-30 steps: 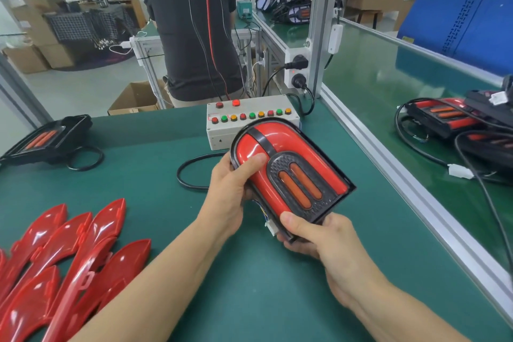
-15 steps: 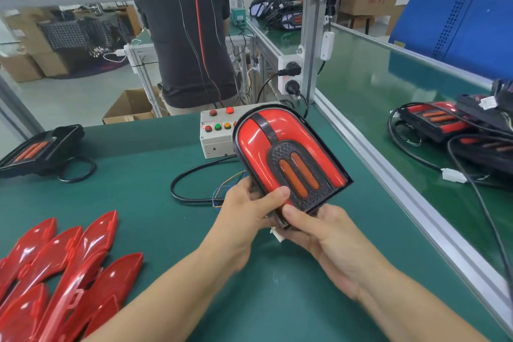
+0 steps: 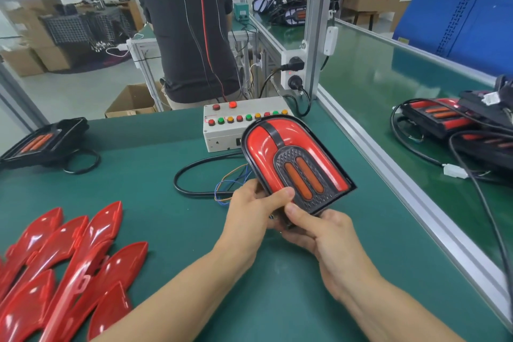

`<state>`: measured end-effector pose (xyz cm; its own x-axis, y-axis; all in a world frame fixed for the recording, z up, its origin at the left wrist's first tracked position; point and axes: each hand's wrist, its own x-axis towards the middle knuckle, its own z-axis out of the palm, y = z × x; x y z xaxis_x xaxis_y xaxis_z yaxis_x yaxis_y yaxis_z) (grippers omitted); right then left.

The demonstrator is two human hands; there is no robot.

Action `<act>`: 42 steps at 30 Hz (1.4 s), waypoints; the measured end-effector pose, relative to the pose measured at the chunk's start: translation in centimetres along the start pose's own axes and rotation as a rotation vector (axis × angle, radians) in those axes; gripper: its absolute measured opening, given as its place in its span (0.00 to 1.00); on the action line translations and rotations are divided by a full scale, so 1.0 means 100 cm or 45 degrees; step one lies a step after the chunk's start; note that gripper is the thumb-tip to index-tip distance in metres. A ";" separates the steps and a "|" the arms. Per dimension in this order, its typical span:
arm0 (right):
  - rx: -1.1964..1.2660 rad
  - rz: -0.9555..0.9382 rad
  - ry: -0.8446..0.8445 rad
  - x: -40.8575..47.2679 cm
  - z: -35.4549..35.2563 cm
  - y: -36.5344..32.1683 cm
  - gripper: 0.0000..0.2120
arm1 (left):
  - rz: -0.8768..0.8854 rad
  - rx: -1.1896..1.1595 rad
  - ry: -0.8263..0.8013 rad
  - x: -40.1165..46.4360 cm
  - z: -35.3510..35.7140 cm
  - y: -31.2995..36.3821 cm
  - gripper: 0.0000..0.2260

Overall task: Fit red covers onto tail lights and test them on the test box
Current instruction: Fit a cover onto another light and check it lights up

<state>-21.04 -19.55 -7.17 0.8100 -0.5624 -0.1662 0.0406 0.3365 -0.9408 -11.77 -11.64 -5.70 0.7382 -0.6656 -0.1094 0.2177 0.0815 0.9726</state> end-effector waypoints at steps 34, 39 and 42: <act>-0.202 0.052 -0.093 0.029 -0.047 -0.044 0.11 | 0.653 1.307 -0.417 -0.009 -0.031 0.018 0.23; -0.223 0.120 -0.124 0.034 -0.050 -0.041 0.11 | 0.567 1.136 -0.366 -0.012 -0.029 0.019 0.15; -0.265 0.163 -0.123 0.038 -0.053 -0.044 0.11 | 0.704 1.450 -0.355 -0.010 -0.026 0.021 0.13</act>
<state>-21.23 -27.19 -5.22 0.8532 -0.4473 -0.2681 -0.1790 0.2317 -0.9562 -10.43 -8.85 -4.05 0.3685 -0.8888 0.2725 -0.8355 -0.1881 0.5163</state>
